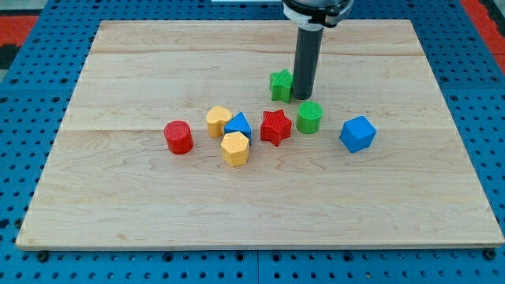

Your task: Push the green star to the center

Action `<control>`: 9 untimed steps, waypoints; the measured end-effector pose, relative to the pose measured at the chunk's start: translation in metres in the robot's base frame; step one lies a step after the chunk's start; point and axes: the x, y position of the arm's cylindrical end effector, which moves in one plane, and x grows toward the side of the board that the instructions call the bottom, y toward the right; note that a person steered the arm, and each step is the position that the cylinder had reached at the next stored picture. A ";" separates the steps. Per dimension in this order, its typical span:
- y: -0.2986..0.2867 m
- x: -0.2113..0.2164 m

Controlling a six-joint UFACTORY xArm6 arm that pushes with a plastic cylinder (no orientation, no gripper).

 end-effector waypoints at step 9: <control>0.035 -0.019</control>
